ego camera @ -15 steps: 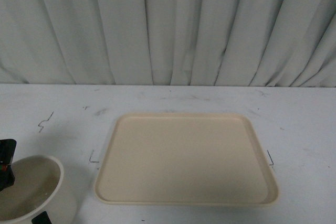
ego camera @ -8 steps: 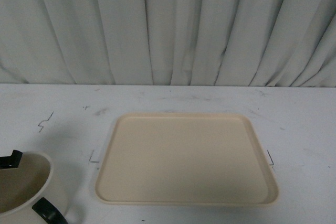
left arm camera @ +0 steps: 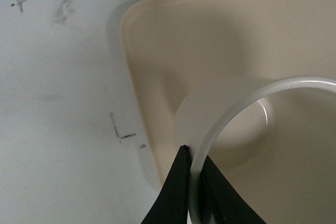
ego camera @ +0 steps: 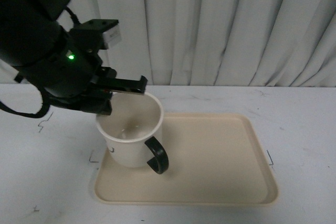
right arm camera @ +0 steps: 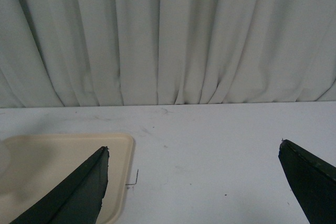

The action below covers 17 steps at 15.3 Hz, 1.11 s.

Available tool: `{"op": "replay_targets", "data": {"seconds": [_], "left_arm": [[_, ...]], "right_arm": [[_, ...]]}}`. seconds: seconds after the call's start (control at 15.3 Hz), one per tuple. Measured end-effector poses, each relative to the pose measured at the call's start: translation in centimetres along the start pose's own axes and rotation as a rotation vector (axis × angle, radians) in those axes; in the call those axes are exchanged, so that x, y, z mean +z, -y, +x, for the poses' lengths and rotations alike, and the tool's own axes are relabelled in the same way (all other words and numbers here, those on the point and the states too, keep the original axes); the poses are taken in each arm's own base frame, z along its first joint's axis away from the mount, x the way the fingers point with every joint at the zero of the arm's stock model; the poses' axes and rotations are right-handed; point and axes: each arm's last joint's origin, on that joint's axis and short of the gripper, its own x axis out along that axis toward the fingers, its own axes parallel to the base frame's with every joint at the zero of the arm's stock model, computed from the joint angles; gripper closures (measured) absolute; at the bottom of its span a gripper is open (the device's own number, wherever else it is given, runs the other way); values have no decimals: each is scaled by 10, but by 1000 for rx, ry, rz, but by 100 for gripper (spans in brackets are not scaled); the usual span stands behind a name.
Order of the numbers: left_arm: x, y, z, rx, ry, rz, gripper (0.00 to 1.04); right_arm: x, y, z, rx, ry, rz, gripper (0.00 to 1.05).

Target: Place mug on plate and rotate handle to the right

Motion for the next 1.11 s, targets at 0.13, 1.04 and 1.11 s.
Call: {"op": "replay_targets", "data": {"seconds": [0.13,1.04,1.11], "left_arm": [[7,17,11,-24,-13,38,102],[7,69,58,-93,-103,157,102],[8,68,58,-91,-102,159,77]], "right_arm": [[0,0,0,0,0,0,6],[0,0,0,0,0,0,6],[0,0,0,0,0,0,6]]}}
